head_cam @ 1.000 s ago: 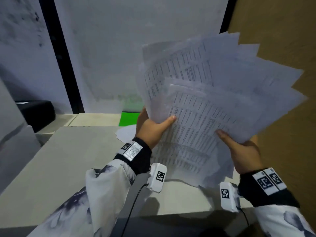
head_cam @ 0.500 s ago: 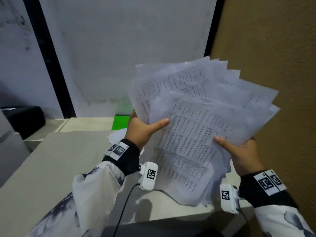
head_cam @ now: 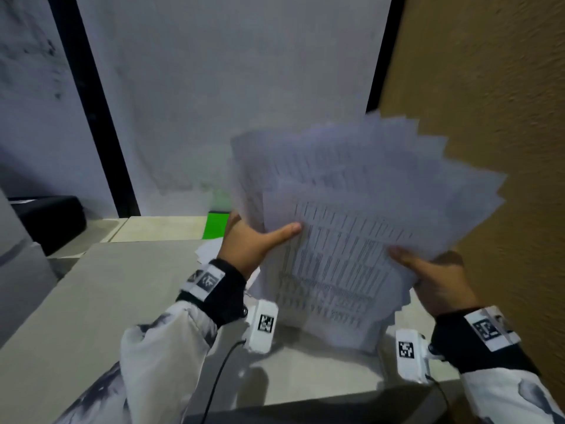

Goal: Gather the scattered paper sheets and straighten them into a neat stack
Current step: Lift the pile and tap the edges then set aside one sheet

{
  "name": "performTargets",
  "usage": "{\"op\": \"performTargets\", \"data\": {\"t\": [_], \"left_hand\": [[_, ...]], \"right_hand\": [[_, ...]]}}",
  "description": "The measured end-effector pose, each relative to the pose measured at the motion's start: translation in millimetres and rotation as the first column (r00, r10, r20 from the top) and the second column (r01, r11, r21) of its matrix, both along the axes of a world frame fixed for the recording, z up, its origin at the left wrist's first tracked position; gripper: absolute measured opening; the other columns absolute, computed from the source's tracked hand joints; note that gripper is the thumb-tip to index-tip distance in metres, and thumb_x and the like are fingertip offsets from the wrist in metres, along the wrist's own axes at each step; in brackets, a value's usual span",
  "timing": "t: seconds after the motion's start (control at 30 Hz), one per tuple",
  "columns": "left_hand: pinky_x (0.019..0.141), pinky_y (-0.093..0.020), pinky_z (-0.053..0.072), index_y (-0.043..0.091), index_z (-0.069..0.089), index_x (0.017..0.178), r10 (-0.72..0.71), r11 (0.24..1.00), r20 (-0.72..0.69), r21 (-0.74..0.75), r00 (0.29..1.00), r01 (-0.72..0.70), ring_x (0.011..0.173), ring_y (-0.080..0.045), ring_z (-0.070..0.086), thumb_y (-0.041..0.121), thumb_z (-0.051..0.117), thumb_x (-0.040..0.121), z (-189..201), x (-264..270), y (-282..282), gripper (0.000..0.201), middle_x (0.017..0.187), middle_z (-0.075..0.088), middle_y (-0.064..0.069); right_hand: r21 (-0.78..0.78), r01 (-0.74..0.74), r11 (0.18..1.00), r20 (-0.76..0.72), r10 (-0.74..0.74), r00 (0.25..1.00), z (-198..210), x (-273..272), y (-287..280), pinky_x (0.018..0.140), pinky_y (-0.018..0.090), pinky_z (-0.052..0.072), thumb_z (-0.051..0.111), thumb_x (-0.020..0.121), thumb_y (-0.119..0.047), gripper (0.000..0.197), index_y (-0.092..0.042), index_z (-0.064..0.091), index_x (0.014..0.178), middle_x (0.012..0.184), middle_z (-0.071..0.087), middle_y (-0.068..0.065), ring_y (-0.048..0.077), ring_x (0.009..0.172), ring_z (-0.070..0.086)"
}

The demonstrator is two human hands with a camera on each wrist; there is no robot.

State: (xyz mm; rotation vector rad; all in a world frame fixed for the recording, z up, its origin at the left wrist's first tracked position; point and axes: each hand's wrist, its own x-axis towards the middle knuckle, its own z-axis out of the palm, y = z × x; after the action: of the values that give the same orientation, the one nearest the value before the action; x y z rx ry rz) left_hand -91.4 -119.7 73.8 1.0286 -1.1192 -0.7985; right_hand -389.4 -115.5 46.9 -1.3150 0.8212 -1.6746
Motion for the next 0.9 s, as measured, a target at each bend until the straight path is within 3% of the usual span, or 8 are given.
{"op": "performTargets", "data": {"t": [0.1, 0.2, 0.3, 0.43, 0.6, 0.73, 0.83, 0.9], "left_hand": [[0.090, -0.041, 0.059, 0.019, 0.068, 0.107, -0.046, 0.999, -0.001, -0.010, 0.999, 0.046, 0.098, -0.011, 0.073, 0.011, 0.094, 0.057, -24.2, -5.1, 12.9, 0.057, 0.102, 0.077, 0.006], [0.088, -0.038, 0.060, 0.023, 0.065, 0.105, -0.024, 0.999, 0.005, -0.046, 1.000, 0.024, 0.098, -0.010, 0.073, 0.013, 0.096, 0.054, -14.2, -11.1, 9.4, 0.060, 0.104, 0.075, 0.006], [0.091, -0.046, 0.058, 0.013, 0.060, 0.118, -0.053, 0.995, -0.130, -0.091, 0.990, 0.042, 0.100, -0.018, 0.072, 0.016, 0.089, 0.060, 7.0, -4.0, 0.2, 0.065, 0.107, 0.074, -0.001], [0.105, -0.052, 0.048, 0.012, 0.052, 0.135, -0.038, 0.995, -0.317, -0.101, 0.948, 0.006, 0.120, -0.024, 0.063, 0.029, 0.056, 0.099, 5.0, 0.5, -1.7, 0.040, 0.128, 0.067, -0.008], [0.105, -0.053, 0.047, 0.010, 0.057, 0.130, 0.098, 0.979, -0.215, -0.153, 0.972, -0.133, 0.121, -0.025, 0.062, 0.034, 0.041, 0.104, 9.7, -1.4, -6.0, 0.039, 0.128, 0.066, -0.010], [0.098, -0.047, 0.053, 0.023, 0.060, 0.114, 0.100, 0.965, -0.086, -0.233, 0.991, -0.117, 0.111, -0.019, 0.066, 0.030, 0.038, 0.105, 17.7, 1.4, -13.9, 0.025, 0.112, 0.070, 0.003], [0.093, -0.029, 0.052, 0.010, 0.059, 0.121, 0.121, 0.950, 0.061, -0.296, 0.991, -0.098, 0.106, -0.006, 0.064, 0.016, 0.038, 0.107, 22.8, -0.6, -11.0, 0.027, 0.109, 0.066, 0.010], [0.096, -0.026, 0.050, 0.009, 0.055, 0.128, 0.118, 0.939, 0.117, -0.336, 0.986, -0.072, 0.110, -0.004, 0.061, 0.015, 0.039, 0.106, 28.8, 1.4, -11.8, 0.028, 0.114, 0.064, 0.010]], "right_hand": [[0.063, 0.018, 0.998, -0.054, -0.015, 0.998, -20.9, 11.4, 14.4, 0.076, 0.025, 0.061, 0.078, 0.066, 0.002, 0.042, -0.006, 0.071, 0.107, 0.102, 0.081, -0.001, 0.027, 0.100, 0.075], [0.058, 0.014, 0.998, -0.062, -0.011, 0.998, -20.7, 16.2, 11.6, 0.075, 0.021, 0.061, 0.073, 0.071, 0.010, 0.039, -0.007, 0.070, 0.106, 0.099, 0.081, -0.006, 0.016, 0.093, 0.077], [0.059, 0.040, 0.997, 0.007, -0.040, 0.999, -17.8, 6.5, 0.8, 0.081, 0.029, 0.062, 0.074, 0.069, 0.002, 0.036, -0.012, 0.074, 0.102, 0.102, 0.080, 0.000, 0.022, 0.096, 0.075], [0.079, 0.051, 0.996, 0.031, -0.053, 0.998, -23.2, 7.0, 3.7, 0.089, 0.041, 0.062, 0.073, 0.075, -0.002, 0.038, -0.007, 0.069, 0.113, 0.117, 0.074, 0.020, 0.032, 0.104, 0.073], [0.063, 0.096, 0.993, 0.085, -0.101, 0.991, -21.3, 17.6, 6.0, 0.097, 0.055, 0.056, 0.072, 0.081, -0.006, 0.049, -0.001, 0.062, 0.129, 0.123, 0.071, 0.021, 0.039, 0.113, 0.069], [0.059, 0.125, 0.990, 0.053, -0.129, 0.990, -13.5, 23.2, 2.7, 0.090, 0.043, 0.061, 0.072, 0.082, 0.001, 0.046, -0.002, 0.064, 0.127, 0.116, 0.076, 0.014, 0.034, 0.109, 0.072], [0.023, 0.129, 0.991, 0.002, -0.129, 0.992, -7.6, 25.0, 0.0, 0.088, 0.039, 0.062, 0.072, 0.084, 0.001, 0.038, -0.007, 0.068, 0.121, 0.115, 0.077, 0.010, 0.031, 0.108, 0.073], [-0.013, 0.142, 0.990, 0.007, -0.142, 0.990, -4.2, 26.8, 0.6, 0.092, 0.040, 0.061, 0.071, 0.086, 0.002, 0.037, -0.006, 0.068, 0.121, 0.117, 0.076, 0.011, 0.029, 0.109, 0.073]]}}
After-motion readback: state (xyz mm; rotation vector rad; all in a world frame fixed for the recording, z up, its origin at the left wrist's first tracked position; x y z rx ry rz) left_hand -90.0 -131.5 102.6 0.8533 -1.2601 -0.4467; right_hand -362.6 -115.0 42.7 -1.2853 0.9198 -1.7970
